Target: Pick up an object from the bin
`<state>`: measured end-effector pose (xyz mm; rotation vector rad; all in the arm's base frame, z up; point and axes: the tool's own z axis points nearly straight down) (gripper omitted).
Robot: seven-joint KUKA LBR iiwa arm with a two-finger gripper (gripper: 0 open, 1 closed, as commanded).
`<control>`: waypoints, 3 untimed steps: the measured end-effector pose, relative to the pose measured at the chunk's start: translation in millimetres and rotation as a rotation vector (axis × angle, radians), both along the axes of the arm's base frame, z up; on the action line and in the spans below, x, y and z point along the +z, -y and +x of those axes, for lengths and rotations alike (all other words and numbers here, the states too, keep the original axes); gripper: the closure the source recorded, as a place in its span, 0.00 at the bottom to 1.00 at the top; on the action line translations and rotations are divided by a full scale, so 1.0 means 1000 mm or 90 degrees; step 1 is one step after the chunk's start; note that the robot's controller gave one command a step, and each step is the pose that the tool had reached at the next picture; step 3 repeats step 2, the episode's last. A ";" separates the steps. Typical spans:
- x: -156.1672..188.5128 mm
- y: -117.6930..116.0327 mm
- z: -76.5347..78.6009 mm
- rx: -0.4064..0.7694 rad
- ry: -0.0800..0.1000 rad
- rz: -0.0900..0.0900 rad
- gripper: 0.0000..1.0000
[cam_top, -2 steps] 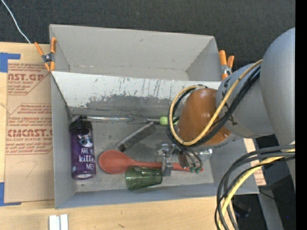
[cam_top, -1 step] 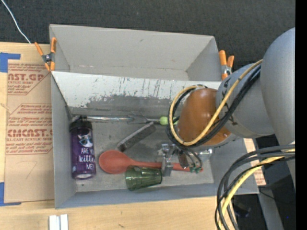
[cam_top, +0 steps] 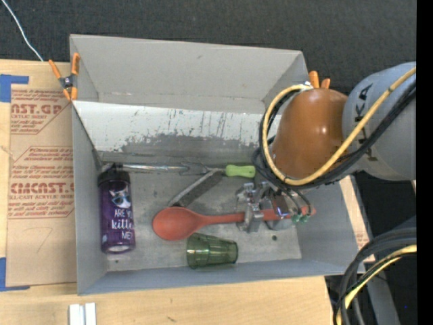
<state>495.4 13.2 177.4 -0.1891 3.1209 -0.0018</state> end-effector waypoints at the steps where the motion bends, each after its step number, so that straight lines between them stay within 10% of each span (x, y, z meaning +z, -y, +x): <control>1: 0.015 0.000 0.000 0.003 0.001 0.000 1.00; 3: 0.038 0.018 -0.015 0.128 0.000 -0.002 1.00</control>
Offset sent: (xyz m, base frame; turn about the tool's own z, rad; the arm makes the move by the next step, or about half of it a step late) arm -0.0150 -0.0183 0.0383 -0.2012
